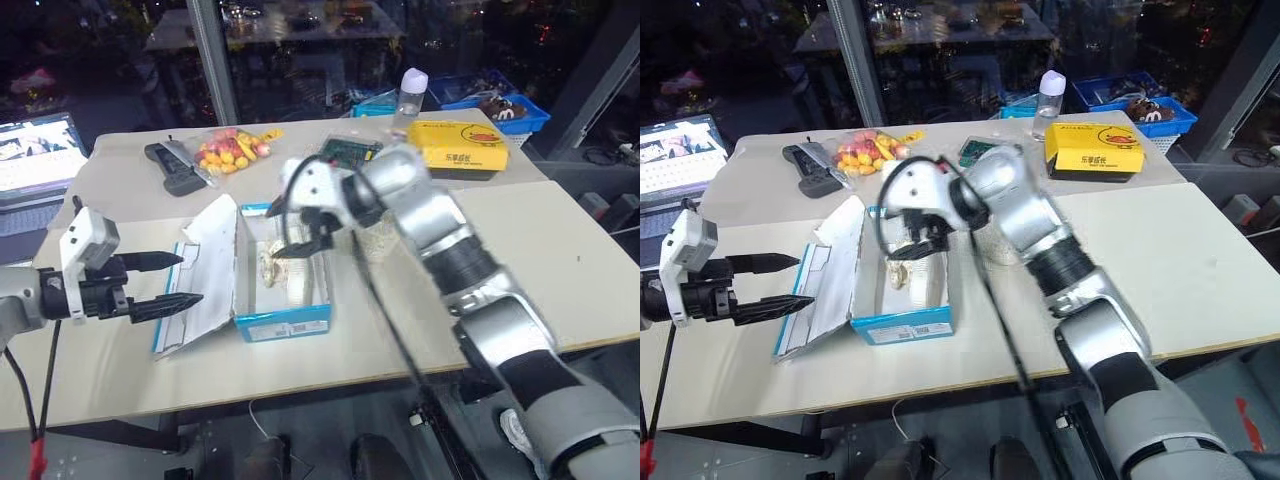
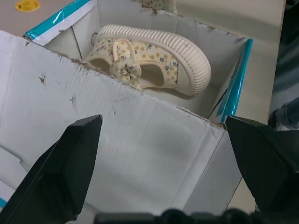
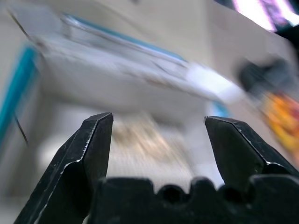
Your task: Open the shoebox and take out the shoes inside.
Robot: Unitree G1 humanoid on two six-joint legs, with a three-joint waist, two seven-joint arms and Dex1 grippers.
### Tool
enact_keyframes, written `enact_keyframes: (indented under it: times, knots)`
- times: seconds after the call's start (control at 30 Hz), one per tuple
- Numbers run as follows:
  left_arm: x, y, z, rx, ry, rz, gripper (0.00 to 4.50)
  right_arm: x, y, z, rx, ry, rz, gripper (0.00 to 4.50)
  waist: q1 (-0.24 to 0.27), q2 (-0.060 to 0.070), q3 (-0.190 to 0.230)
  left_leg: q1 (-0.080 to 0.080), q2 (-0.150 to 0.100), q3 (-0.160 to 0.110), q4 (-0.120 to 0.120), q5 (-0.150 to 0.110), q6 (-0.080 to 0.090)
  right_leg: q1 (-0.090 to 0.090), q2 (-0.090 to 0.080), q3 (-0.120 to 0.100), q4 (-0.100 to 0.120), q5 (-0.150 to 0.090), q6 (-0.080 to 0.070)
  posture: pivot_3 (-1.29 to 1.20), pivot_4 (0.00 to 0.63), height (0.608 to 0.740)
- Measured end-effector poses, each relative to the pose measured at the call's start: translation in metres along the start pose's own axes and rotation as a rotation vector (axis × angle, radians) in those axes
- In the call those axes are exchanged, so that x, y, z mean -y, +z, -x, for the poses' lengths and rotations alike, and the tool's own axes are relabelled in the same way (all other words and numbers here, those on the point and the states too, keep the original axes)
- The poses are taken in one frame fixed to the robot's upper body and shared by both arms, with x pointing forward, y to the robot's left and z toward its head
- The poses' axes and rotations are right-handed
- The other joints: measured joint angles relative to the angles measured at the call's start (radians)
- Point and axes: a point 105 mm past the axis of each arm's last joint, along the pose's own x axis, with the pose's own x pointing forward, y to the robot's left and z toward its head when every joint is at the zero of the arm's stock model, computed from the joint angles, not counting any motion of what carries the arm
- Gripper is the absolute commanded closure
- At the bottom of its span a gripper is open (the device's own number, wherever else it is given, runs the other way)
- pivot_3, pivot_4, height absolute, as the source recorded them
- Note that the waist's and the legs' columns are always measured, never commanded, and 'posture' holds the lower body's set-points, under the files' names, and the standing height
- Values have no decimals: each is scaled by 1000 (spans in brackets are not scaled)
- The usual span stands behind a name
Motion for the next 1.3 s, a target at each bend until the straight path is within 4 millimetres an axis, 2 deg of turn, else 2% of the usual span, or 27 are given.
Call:
enact_keyframes:
  times: [0.13,0.23,0.4,0.53,0.77,0.87,1.1,1.3]
  knots:
    - [-1,0,0,0,10,1,0,7,-14,-26,-103,3,-8,757,2,0,0,0,0,0,0,0,-1,0,0,0,-1,0,0,0,150,740]
    - [-1,0,0,1,11,1,0,8,-26,-33,-164,15,9,757,0,0,0,0,0,0,-1,0,-1,-1,0,0,0,0,0,0,150,740]
    - [0,-3,0,-4,11,10,0,-1,-59,-36,-284,63,15,757,-7,0,0,0,0,0,-1,0,-1,-1,0,1,0,0,0,0,150,740]
    - [1,-5,-1,-8,8,15,0,-5,-63,-45,-309,81,40,757,-10,-1,-1,5,0,0,-2,0,-1,4,1,1,0,0,0,0,150,740]
    - [2,-6,-1,-10,14,14,0,-6,-70,-50,-328,69,23,757,-6,-3,-2,7,0,0,-2,-1,-1,5,0,0,0,0,0,0,150,740]
    - [2,-5,-1,-9,16,11,0,-7,-70,-51,-323,69,21,1465,-6,-4,-2,7,0,0,-2,-1,-2,5,0,1,0,0,0,0,150,740]
    - [2,-5,-1,-9,17,11,0,-9,-73,-53,-331,74,16,3791,-7,-4,-2,7,0,0,-2,-1,-2,4,1,1,0,0,0,0,150,740]
    - [2,-5,-1,-8,17,9,0,-7,-69,-54,-302,50,2,3791,-8,-4,-2,7,0,0,-2,-1,-2,4,1,1,0,0,0,0,150,740]
